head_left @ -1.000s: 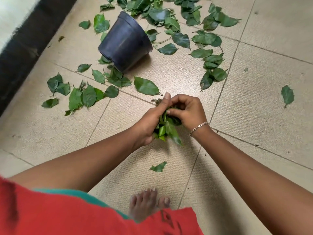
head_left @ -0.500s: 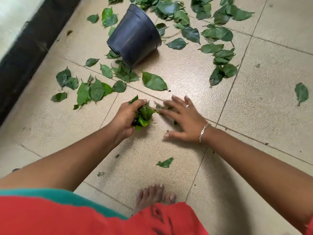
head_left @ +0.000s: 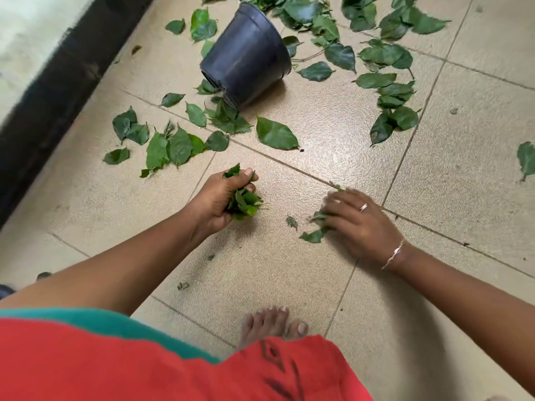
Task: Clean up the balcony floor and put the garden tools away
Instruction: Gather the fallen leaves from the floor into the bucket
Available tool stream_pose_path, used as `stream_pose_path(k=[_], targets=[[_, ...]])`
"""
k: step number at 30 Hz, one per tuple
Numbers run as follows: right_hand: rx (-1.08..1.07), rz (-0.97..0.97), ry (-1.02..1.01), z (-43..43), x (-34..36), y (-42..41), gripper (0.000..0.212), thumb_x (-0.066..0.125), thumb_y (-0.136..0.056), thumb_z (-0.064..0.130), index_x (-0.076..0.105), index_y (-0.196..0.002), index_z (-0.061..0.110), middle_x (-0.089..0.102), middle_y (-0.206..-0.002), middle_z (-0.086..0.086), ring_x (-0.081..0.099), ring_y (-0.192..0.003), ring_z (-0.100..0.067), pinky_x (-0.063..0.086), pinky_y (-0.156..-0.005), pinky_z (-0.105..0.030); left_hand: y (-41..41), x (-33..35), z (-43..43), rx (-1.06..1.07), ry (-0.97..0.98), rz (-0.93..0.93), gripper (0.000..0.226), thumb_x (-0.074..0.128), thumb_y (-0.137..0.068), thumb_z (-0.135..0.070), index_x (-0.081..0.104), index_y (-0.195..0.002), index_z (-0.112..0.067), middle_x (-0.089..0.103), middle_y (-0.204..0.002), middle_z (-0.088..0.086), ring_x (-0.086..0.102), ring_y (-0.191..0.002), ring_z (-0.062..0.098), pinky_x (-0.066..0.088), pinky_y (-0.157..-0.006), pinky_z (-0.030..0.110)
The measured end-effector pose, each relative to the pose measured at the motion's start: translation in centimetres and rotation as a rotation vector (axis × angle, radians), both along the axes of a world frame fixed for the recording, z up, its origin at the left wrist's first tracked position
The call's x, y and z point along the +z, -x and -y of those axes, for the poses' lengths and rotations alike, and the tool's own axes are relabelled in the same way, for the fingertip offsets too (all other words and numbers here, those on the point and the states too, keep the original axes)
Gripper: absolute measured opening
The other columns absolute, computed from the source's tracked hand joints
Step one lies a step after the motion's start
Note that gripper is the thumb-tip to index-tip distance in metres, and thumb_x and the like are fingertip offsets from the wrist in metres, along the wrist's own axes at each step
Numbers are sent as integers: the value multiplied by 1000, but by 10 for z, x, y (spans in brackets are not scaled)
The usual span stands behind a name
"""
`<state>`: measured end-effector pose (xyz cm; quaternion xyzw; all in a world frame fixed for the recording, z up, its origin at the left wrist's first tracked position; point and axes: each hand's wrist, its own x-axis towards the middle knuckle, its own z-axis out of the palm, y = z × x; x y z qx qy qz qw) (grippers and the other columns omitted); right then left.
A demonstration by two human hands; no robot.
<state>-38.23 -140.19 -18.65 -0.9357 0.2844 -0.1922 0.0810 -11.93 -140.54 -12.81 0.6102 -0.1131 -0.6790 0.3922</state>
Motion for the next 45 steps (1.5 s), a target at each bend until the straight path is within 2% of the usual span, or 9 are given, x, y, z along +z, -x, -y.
stream_pose_path(k=[4, 9, 13, 17, 22, 30, 34, 40, 45], targets=[[-162, -52, -315, 16, 0, 12, 49, 48, -85, 50, 45, -117, 13, 37, -142, -16, 32, -134, -35, 32, -106, -52, 9, 1, 1, -9, -51, -40, 22, 53, -94, -20, 50, -77, -7, 49, -48, 2, 65, -56, 19, 57, -60, 46], [-72, -360, -319, -4, -5, -12, 77, 13, -84, 73, 7, -147, 29, 8, -156, -9, 5, -143, -32, 9, -114, -53, 23, -3, 2, -76, -43, -36, 22, 62, -88, -20, 49, -72, -10, 46, -46, 2, 63, -52, 18, 58, -57, 41], [162, -354, -161, -12, -10, -23, 50, 47, -91, 39, 33, -138, 34, 33, -148, -11, 28, -137, -36, 14, -114, -54, 31, -5, 12, -168, 54, 127, 12, 65, -85, -9, 56, -77, -9, 55, -49, 0, 51, -43, 12, 47, -42, 21], [294, -158, -195, -1, -9, -10, 42, 17, -103, 24, 51, -125, 11, 57, -130, -11, 42, -125, -28, 25, -111, -28, 36, -8, 40, -325, 325, 616, 14, 65, -86, -5, 68, -99, -9, 71, -91, 9, 67, -82, 21, 56, -78, 33], [108, -68, -240, 16, 8, -15, 17, 74, -68, -2, 74, -82, 8, 73, -90, -4, 67, -81, -21, 56, -49, -27, 34, -20, 75, -776, 515, 1308, 57, 63, -87, -12, 44, -141, -20, 40, -148, 0, 44, -130, 24, 35, -103, 31], [-708, 378, -1032, 54, 32, -11, 33, 63, -75, -14, 73, -74, 17, 71, -88, -5, 66, -89, -16, 53, -83, -24, 27, -31, 79, -848, 552, 1514, 19, 56, -88, -5, 56, -107, -6, 54, -106, 14, 53, -96, 32, 37, -72, 37], [-809, 729, -1328, 68, 36, -16, 27, 62, -73, -19, 73, -74, 6, 72, -87, -12, 69, -87, -25, 55, -81, -37, 40, -23, 71, -591, 545, 1256, 7, 61, -87, -10, 55, -89, -7, 57, -86, 9, 49, -79, 22, 28, -64, 26], [-946, 1163, -1518, 98, 46, -35, 25, 52, -76, -22, 67, -75, -2, 70, -64, -3, 65, -60, -11, 55, -63, -16, 85, -4, 69, -46, 219, 313, 26, 46, -89, 8, 62, -85, -11, 58, -76, 8, 54, -61, 13, 53, -53, 26], [-883, 1284, -1680, 111, 48, -44, 25, 48, -78, -22, 66, -79, -5, 69, -71, -5, 65, -62, -10, 54, -63, -13, 96, 14, 76, 196, 28, 112, 22, 44, -91, -8, 56, -74, -10, 46, -57, 3, 50, -45, 15, 39, -40, 18]])
